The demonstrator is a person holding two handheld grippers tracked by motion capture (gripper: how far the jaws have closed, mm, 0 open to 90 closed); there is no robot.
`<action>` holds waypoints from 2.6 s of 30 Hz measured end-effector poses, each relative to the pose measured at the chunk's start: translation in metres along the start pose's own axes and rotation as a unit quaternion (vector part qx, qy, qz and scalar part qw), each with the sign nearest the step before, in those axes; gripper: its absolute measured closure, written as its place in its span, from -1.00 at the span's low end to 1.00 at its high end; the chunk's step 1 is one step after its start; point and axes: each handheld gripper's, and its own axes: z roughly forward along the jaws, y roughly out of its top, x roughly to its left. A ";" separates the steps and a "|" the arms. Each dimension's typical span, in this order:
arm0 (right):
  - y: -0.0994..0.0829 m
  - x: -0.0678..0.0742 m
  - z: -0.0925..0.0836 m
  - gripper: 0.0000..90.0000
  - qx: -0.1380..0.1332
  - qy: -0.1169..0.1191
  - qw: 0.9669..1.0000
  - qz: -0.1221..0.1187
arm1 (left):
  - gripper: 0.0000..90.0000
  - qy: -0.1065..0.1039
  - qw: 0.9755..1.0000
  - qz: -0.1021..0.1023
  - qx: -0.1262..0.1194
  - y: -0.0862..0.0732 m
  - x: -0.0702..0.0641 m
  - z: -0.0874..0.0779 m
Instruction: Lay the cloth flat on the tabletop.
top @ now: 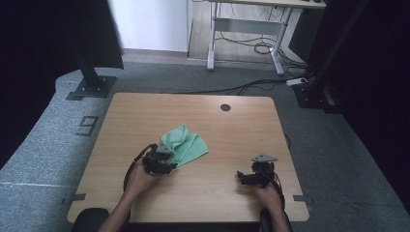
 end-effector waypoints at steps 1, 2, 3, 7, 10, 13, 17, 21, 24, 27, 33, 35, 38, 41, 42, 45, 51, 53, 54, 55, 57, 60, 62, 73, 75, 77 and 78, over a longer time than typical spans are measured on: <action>0.001 0.000 -0.001 -0.82 0.001 0.003 1.000 -0.002 | -0.11 0.004 1.000 -0.006 -0.004 -0.001 0.001 -0.004; 0.002 0.001 -0.002 -0.79 0.001 0.006 1.000 -0.001 | -0.15 0.007 1.000 -0.011 -0.009 -0.001 0.002 -0.008; 0.003 0.001 -0.002 -0.78 0.001 0.011 1.000 0.001 | -0.19 0.012 1.000 -0.016 -0.011 -0.002 0.004 -0.011; 0.008 0.006 -0.001 -0.72 0.006 0.030 1.000 0.000 | -0.30 0.033 0.999 -0.031 -0.021 0.000 0.012 -0.023; 0.013 0.011 -0.001 -0.72 0.003 0.041 0.999 -0.003 | -0.32 0.048 0.998 -0.031 -0.025 0.004 0.017 -0.030; 0.018 0.015 -0.001 -0.71 0.000 0.051 0.999 -0.008 | -0.34 0.056 0.997 -0.034 -0.039 0.008 0.020 -0.039; 0.021 0.020 0.001 -0.71 0.004 0.062 0.998 -0.015 | -0.36 0.069 0.995 -0.039 -0.055 0.016 0.026 -0.047; 0.022 0.024 0.003 -0.70 0.014 0.067 0.997 -0.021 | -0.36 0.074 0.995 -0.037 -0.058 0.027 0.032 -0.046; 0.021 0.024 0.004 -0.70 0.019 0.069 0.997 -0.021 | -0.39 0.067 0.996 -0.042 -0.042 0.038 0.043 -0.031; 0.021 0.024 0.003 -0.69 0.015 0.070 0.997 -0.019 | -0.39 0.072 0.996 -0.046 -0.015 0.033 0.049 -0.017; 0.022 0.023 -0.001 -0.59 0.007 0.085 0.996 -0.023 | -0.39 0.080 0.995 -0.065 0.012 -0.001 0.053 -0.005; 0.023 0.024 -0.001 -0.56 0.004 0.090 0.996 -0.025 | -0.39 0.080 0.994 -0.067 0.015 -0.006 0.053 -0.005; 0.031 0.034 0.000 -0.46 -0.002 0.111 0.993 -0.039 | -0.39 0.078 0.994 -0.070 0.020 -0.020 0.050 -0.004; 0.044 0.048 0.008 -0.29 0.003 0.143 0.988 -0.061 | -0.39 0.071 0.994 -0.079 0.011 -0.033 0.048 -0.003; 0.048 0.052 0.011 -0.26 0.006 0.149 0.986 -0.068 | -0.39 0.069 0.994 -0.085 0.007 -0.035 0.048 -0.003; 0.062 0.062 0.022 -0.16 0.010 0.163 0.983 -0.082 | -0.39 0.076 0.994 -0.077 0.007 -0.034 0.046 -0.004; 0.093 0.087 0.041 0.00 0.008 0.199 0.974 -0.105 | -0.39 0.057 0.995 -0.076 -0.025 -0.026 0.044 -0.013; 0.098 0.091 0.044 0.02 0.009 0.204 0.972 -0.113 | -0.39 0.049 0.995 -0.079 -0.042 -0.021 0.044 -0.019; 0.103 0.098 0.049 0.05 0.010 0.207 0.971 -0.120 | -0.39 0.047 0.995 -0.080 -0.048 -0.019 0.045 -0.020; 0.111 0.107 0.056 0.07 0.016 0.212 0.968 -0.132 | -0.33 0.044 0.994 -0.080 -0.052 -0.016 0.045 -0.021; 0.117 0.115 0.063 0.07 0.017 0.213 0.967 -0.140 | -0.30 0.038 0.994 -0.085 -0.051 -0.011 0.047 -0.019; 0.126 0.129 0.075 0.07 0.015 0.215 0.964 -0.154 | -0.23 0.037 0.995 -0.086 -0.036 -0.010 0.050 -0.011; 0.131 0.138 0.081 0.07 0.015 0.216 0.963 -0.160 | -0.19 0.031 0.995 -0.093 -0.030 -0.012 0.053 -0.005; 0.135 0.171 0.113 0.48 0.040 0.184 0.959 -0.211 | 0.37 0.007 0.996 -0.089 -0.020 -0.020 0.049 0.008; 0.137 0.170 0.112 0.80 0.043 0.179 0.962 -0.204 | 0.68 -0.002 0.996 -0.090 -0.021 -0.020 0.048 0.009; 0.138 0.168 0.110 0.89 0.046 0.171 0.963 -0.203 | 0.87 -0.007 0.996 -0.091 -0.023 -0.020 0.046 0.010; 0.138 0.167 0.108 0.90 0.045 0.169 0.963 -0.204 | 0.89 -0.007 0.996 -0.089 -0.023 -0.020 0.046 0.009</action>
